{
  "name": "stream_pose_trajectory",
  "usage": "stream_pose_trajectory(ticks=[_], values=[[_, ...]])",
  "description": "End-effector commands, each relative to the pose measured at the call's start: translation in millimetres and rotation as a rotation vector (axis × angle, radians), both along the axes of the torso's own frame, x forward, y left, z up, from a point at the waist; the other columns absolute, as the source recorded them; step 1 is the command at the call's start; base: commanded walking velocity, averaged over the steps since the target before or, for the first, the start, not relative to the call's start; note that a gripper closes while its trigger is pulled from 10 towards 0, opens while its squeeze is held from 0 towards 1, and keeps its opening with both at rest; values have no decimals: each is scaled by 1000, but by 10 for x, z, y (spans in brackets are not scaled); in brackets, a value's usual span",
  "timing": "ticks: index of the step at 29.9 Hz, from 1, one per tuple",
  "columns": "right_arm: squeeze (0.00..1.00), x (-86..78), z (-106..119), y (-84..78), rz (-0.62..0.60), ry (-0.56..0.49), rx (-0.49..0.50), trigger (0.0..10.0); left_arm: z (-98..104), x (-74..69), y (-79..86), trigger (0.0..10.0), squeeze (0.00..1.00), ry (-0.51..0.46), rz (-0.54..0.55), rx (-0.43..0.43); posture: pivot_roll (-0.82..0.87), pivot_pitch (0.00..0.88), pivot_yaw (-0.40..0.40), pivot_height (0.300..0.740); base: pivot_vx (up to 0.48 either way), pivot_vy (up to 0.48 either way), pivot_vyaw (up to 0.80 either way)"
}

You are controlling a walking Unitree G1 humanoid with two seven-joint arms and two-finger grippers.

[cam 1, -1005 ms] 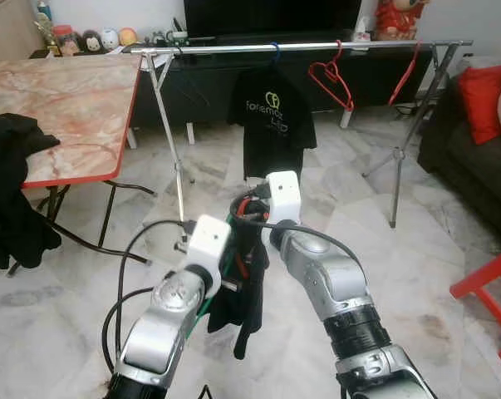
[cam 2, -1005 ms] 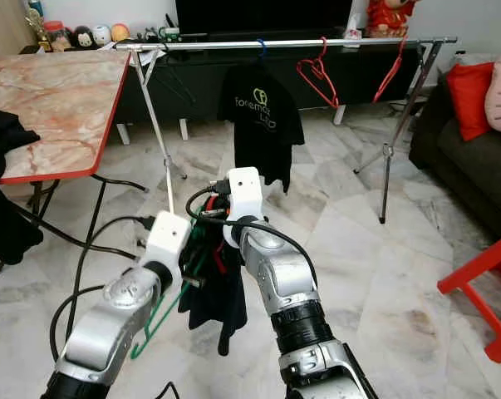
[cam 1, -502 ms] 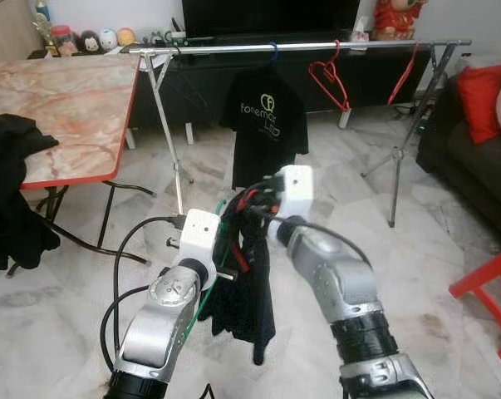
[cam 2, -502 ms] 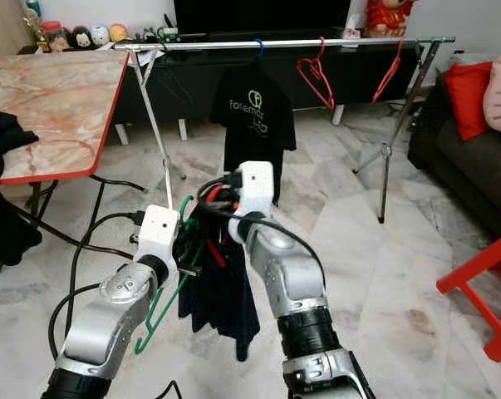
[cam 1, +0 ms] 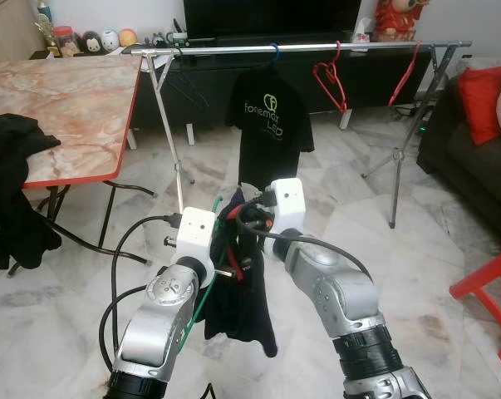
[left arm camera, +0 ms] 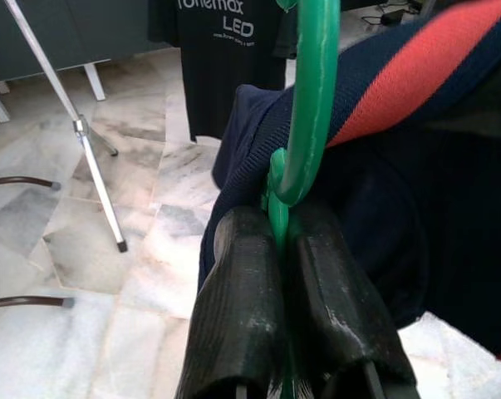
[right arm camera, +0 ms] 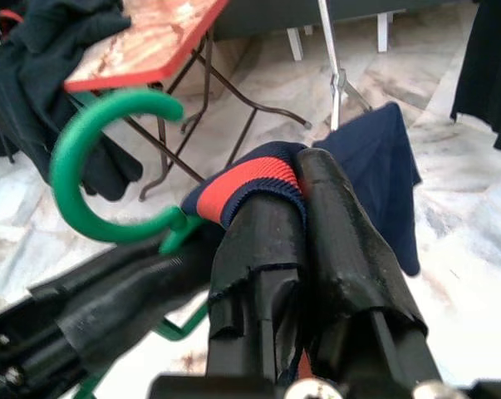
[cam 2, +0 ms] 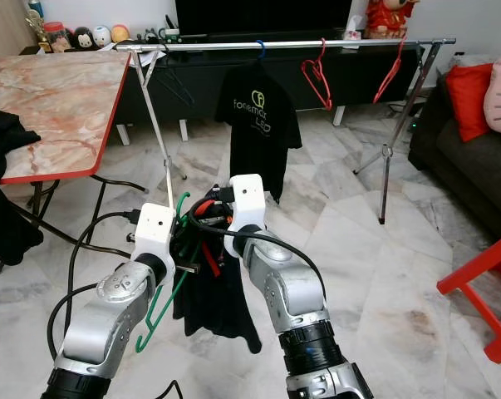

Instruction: Hang hanger

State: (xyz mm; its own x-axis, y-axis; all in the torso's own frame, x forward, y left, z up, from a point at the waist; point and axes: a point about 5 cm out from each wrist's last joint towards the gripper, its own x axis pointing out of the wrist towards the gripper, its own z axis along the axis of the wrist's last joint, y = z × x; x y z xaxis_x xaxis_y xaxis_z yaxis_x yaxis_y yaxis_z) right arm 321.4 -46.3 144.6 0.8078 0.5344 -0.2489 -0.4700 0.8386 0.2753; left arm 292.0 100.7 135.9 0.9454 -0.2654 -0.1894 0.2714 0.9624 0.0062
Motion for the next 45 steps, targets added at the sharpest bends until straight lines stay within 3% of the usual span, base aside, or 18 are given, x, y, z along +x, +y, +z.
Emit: stream_pose_trajectory(ticks=[1, 4, 5, 6, 21, 24, 29, 38, 40, 43, 44, 45], values=[[0, -8, 83, -1, 6, -34, 4, 10000, 68, 22, 13, 10000, 0, -35, 8, -15, -30, 0, -27, 740, 0, 0, 0], [0, -11, 84, -2, 7, -33, 4, 10000, 68, 22, 13, 10000, 0, -36, 8, -16, -30, 0, -27, 740, 0, 0, 0], [839, -21, 75, -21, 15, -36, 2, 10000, 76, 23, 10, 10000, 0, -41, 7, -23, -32, 0, -26, 740, 0, 0, 0], [1000, -34, 67, -34, 25, -38, 3, 10000, 92, 27, 11, 10000, 0, -50, 10, -33, -32, 0, -26, 740, 0, 0, 0], [1000, -120, 31, -3, 88, -36, -18, 10000, 249, 28, -9, 10000, 0, -151, 0, -144, -32, 0, -28, 740, 0, 0, 0], [1000, -107, 127, -30, 79, -102, -3, 10000, 279, 2, -63, 10000, 0, -169, -55, -181, -35, 0, -28, 740, 0, 0, 0], [1000, 18, 365, -183, 9, -220, 24, 10000, 240, -55, -148, 10000, 0, -157, -169, -140, -43, 0, -28, 740, 0, 0, 0], [1000, 97, 553, -309, -29, -300, 48, 10000, 212, -69, -152, 10000, 0, -156, -185, -138, -44, 0, -28, 740, 0, 0, 0], [1000, 173, 711, -441, -48, -371, 44, 10000, 182, -89, -169, 10000, 0, -143, -222, -128, -53, 0, -27, 740, 0, 0, 0], [1000, 182, 729, -457, -51, -380, 44, 10000, 178, -92, -171, 10000, 0, -142, -227, -127, -53, 0, -27, 740, 0, 0, 0], [1000, 276, 783, -675, 5, -437, -65, 10000, 128, -160, -218, 10000, 0, -121, -328, -106, -66, 0, -25, 740, 0, 0, 0], [1000, 306, 806, -759, 23, -457, -107, 10000, 107, -185, -231, 10000, 0, -114, -364, -94, -66, 0, -25, 740, 0, 0, 0]])
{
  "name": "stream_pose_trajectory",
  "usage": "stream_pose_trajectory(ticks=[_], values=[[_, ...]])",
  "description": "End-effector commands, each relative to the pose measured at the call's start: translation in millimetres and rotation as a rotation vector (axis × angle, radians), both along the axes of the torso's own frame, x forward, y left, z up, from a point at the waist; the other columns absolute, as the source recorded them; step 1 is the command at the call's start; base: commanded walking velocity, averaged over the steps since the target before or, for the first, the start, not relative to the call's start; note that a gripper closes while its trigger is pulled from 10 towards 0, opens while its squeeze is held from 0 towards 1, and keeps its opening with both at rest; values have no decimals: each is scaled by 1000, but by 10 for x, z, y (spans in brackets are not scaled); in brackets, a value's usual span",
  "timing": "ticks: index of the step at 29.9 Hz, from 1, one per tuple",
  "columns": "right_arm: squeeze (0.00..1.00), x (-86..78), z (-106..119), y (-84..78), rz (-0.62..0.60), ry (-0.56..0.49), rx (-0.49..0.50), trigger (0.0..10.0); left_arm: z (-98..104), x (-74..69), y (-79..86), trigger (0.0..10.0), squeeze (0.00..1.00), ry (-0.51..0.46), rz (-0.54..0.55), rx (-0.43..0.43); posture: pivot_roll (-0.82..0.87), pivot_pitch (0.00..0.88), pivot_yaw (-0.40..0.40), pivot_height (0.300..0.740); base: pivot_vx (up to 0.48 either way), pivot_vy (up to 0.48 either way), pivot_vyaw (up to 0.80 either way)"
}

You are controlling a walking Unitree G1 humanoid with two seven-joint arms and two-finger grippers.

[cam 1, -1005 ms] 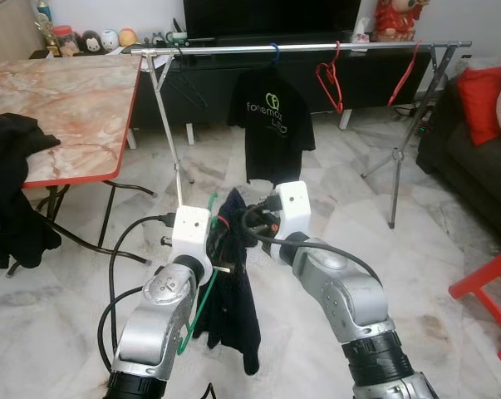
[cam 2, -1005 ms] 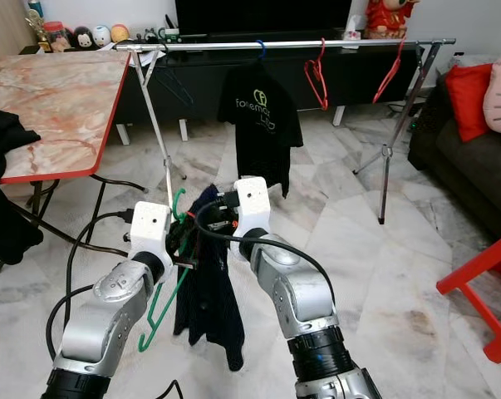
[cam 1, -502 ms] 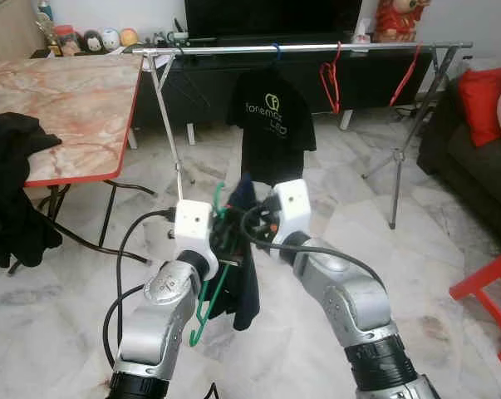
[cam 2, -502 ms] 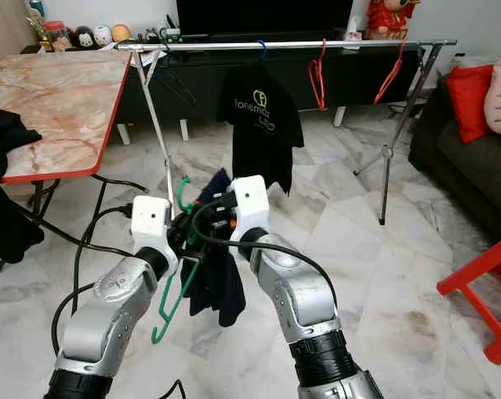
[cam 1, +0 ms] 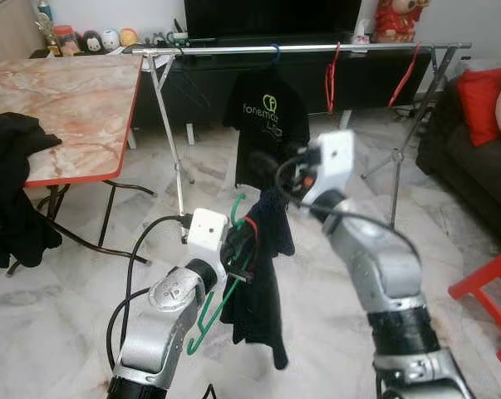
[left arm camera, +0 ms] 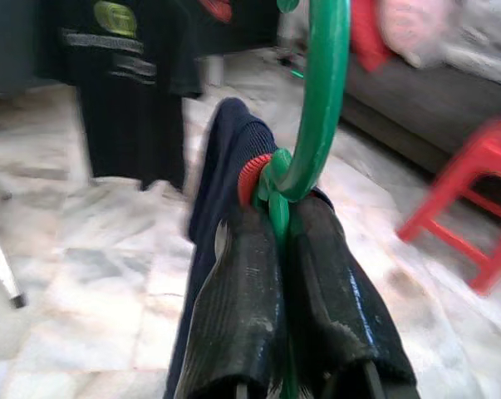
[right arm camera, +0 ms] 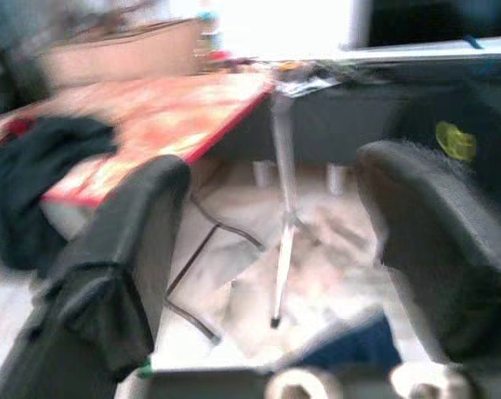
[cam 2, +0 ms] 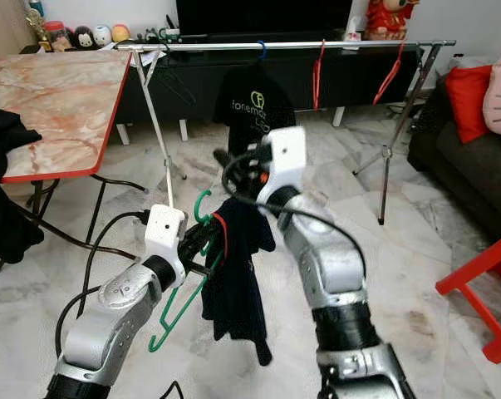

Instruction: Hang hanger

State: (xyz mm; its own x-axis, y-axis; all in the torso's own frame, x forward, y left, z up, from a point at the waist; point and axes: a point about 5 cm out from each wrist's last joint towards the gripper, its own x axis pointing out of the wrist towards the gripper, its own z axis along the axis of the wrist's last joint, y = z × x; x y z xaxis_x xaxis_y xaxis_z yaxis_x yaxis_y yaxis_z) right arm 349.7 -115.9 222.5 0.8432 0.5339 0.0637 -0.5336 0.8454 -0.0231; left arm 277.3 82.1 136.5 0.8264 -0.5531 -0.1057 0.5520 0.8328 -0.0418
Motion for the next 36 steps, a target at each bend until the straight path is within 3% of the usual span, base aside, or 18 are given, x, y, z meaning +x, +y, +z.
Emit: stream_pose_trajectory(ticks=[1, 2, 8, 14, 19, 21, 26, 33, 36], values=[[1000, 38, 40, -110, 16, -36, -43, 10000, 89, -52, -52, 10000, 0, -55, -73, -13, -66, 0, -25, 740, 0, 0, 0], [0, 62, 64, -199, 51, -28, -51, 10000, 60, -96, -53, 10000, 0, -48, -122, 12, -66, 0, -25, 740, 0, 0, 0], [0, 48, 46, -348, 195, -29, -147, 10000, 44, -200, -56, 10000, 0, -43, -233, 24, -69, 0, -27, 740, 0, 0, 0], [0, -110, -109, -435, 490, 28, -242, 10000, 35, -272, -79, 10000, 0, -50, -334, 37, -74, 0, -28, 740, 0, 0, 0], [0, -152, -278, -578, 631, 117, -330, 10000, 51, -298, -84, 10000, 0, -70, -398, 58, -68, 0, -34, 740, 0, 0, 0], [0, -205, -385, -690, 745, 193, -427, 10000, 58, -329, -81, 10000, 0, -68, -451, 74, -72, 0, -35, 740, 0, 0, 0], [0, -260, -527, -851, 876, 301, -550, 10000, 47, -354, -74, 10000, 0, -62, -507, 100, -66, 0, -30, 740, 0, 0, 0], [0, -252, -609, -790, 951, 308, -625, 10000, 46, -381, -52, 10000, 0, -45, -547, 133, -51, 0, -31, 740, 0, 0, 0], [0, -212, -596, -729, 952, 289, -580, 10000, 56, -404, -48, 10000, 0, -43, -568, 132, -50, 0, -32, 740, 0, 0, 0]])
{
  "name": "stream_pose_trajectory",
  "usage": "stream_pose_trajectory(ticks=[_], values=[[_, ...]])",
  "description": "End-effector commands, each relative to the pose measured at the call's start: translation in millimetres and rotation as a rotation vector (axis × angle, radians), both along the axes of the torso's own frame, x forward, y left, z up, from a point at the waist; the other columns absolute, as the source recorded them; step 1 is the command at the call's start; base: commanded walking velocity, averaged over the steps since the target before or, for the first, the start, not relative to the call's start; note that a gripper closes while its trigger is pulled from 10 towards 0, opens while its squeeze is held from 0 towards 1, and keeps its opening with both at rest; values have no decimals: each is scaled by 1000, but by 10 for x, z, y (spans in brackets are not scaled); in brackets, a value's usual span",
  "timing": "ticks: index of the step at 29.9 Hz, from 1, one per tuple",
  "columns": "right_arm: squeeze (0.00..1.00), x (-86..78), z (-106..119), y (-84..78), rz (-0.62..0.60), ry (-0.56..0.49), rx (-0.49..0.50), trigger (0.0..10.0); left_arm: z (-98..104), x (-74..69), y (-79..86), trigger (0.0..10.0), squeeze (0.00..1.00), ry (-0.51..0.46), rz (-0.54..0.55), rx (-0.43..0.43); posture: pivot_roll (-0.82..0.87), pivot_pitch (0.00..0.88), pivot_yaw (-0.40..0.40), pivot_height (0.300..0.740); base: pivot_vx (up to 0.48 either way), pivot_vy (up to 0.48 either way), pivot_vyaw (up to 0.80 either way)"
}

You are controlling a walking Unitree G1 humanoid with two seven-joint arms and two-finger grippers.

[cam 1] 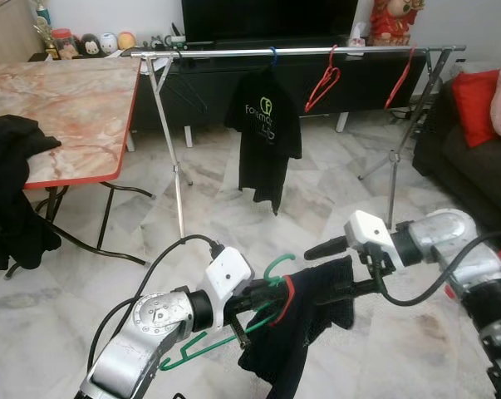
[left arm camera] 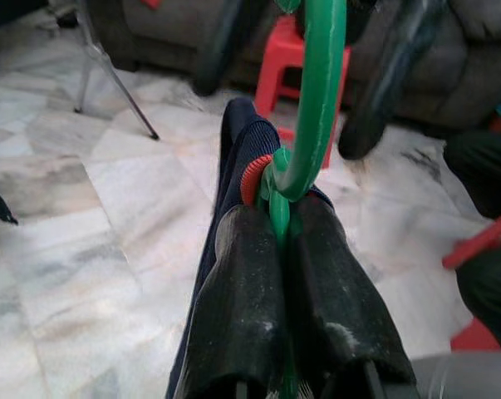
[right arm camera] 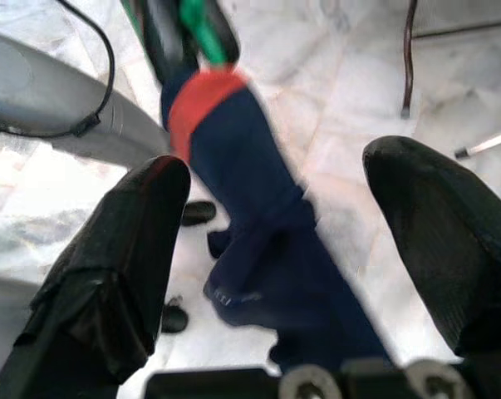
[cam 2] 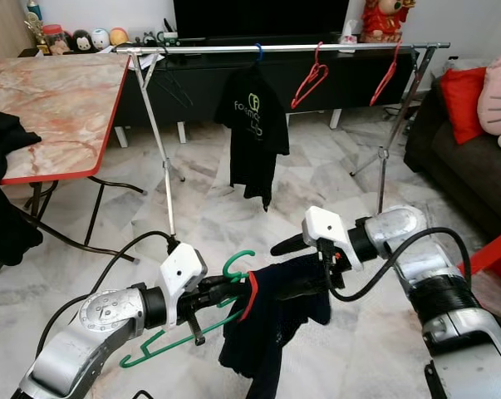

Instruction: Hang hanger

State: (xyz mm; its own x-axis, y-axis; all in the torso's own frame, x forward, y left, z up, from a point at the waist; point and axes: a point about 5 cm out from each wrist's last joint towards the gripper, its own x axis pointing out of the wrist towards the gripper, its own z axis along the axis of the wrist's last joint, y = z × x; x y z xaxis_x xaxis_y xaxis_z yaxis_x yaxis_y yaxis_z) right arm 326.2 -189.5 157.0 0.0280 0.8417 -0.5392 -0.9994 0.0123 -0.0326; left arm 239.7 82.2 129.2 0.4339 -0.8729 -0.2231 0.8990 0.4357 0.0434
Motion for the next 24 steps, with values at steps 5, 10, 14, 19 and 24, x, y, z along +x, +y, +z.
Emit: stream_pose_trajectory(ticks=[5, 10, 14, 19, 24], values=[[0, 37, -6, 32, 41, -70, -52, 10000, 117, -74, -74, 10000, 0, -35, -60, -20, -48, 0, -30, 740, 0, 0, 0], [0, -11, -165, 4, 63, -21, -117, 10000, 115, -53, -87, 10000, 0, -34, -50, -19, -42, 0, -34, 740, 0, 0, 0], [0, -21, -196, 10, 79, -9, -128, 10000, 122, -54, -86, 10000, 0, -33, -52, -19, -43, 0, -32, 740, 0, 0, 0], [0, -10, -244, 22, 83, -14, -163, 10000, 120, -47, -70, 10000, 0, -32, -52, -10, -47, 0, -30, 740, 0, 0, 0], [0, -32, -321, 16, 94, 0, -181, 10000, 124, -50, -70, 10000, 0, -32, -49, -10, -47, 0, -28, 740, 0, 0, 0]])
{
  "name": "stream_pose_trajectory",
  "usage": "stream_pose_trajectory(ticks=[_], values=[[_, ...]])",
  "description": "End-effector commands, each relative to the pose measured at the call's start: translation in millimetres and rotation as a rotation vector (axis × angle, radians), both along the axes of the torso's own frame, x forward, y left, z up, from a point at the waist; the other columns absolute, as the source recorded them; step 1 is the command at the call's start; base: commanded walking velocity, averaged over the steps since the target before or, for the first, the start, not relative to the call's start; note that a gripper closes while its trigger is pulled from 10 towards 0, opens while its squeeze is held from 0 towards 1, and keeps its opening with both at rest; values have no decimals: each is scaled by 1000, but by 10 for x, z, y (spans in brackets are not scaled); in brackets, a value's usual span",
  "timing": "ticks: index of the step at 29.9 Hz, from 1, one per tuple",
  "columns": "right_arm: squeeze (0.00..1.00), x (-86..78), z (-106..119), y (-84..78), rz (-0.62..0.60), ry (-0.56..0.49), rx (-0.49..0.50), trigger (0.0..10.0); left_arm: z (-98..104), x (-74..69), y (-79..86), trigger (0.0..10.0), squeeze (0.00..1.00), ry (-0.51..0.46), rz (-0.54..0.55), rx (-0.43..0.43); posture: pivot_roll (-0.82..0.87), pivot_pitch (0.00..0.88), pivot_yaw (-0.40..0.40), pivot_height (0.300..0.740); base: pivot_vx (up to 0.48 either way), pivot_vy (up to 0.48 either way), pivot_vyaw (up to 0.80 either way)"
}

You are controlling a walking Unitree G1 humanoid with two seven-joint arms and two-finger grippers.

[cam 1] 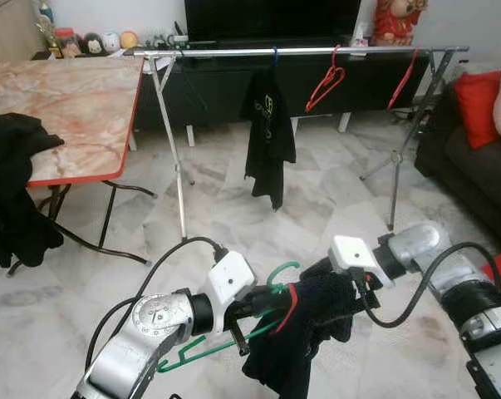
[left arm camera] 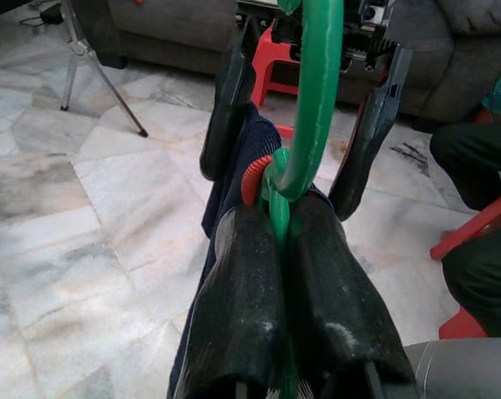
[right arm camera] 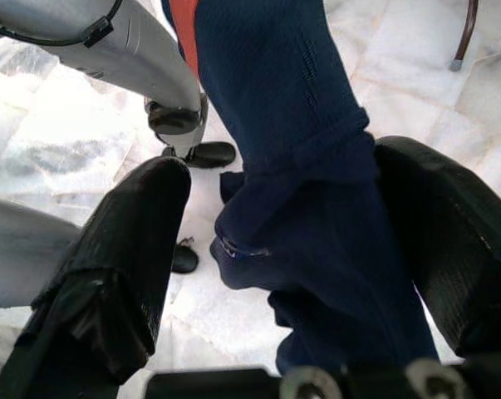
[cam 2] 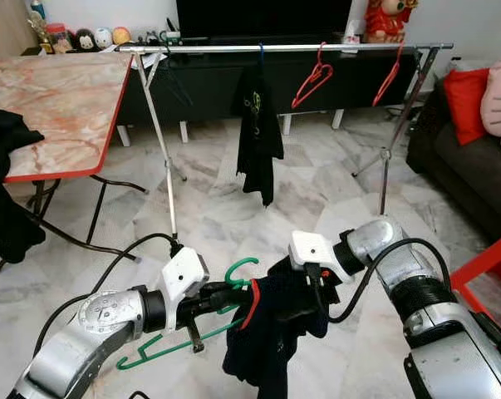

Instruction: Hang hanger

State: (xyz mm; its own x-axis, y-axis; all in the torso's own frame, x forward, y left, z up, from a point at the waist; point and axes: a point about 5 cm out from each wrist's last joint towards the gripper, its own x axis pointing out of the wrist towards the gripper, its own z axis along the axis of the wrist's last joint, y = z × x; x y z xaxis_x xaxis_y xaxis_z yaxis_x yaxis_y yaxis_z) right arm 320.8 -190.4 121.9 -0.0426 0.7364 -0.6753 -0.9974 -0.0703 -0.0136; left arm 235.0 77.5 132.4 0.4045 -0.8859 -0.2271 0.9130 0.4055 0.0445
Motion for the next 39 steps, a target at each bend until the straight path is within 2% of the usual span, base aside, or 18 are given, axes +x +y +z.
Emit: stream_pose_trajectory(ticks=[1, 2, 3, 19, 30, 39], values=[[0, 15, 10, 30, 17, -9, -9, 6824, 89, -5, -27, 10000, 0, -32, -17, -14, -47, 0, -28, 740, 0, 0, 0], [0, 11, -15, 39, 13, -6, -8, 4235, 87, -9, -34, 10000, 0, -31, -19, -14, -47, 0, -28, 740, 0, 0, 0], [0, 15, -26, 46, 6, -5, -5, 0, 89, -10, -37, 10000, 0, -31, -21, -15, -43, 0, -26, 740, 0, 0, 0], [0, 73, 9, 79, -3, -37, 2, 0, 90, -24, -66, 10000, 0, -27, -33, -20, -42, 0, -30, 740, 0, 0, 0], [0, 40, -63, 196, 28, -16, 31, 0, 113, -32, -97, 10000, 0, -31, -39, -40, -44, 0, -31, 740, 0, 0, 0], [0, 21, -81, 196, 48, -13, 15, 0, 109, -33, -95, 10000, 0, -35, -38, -33, -47, 0, -32, 740, 0, 0, 0]])
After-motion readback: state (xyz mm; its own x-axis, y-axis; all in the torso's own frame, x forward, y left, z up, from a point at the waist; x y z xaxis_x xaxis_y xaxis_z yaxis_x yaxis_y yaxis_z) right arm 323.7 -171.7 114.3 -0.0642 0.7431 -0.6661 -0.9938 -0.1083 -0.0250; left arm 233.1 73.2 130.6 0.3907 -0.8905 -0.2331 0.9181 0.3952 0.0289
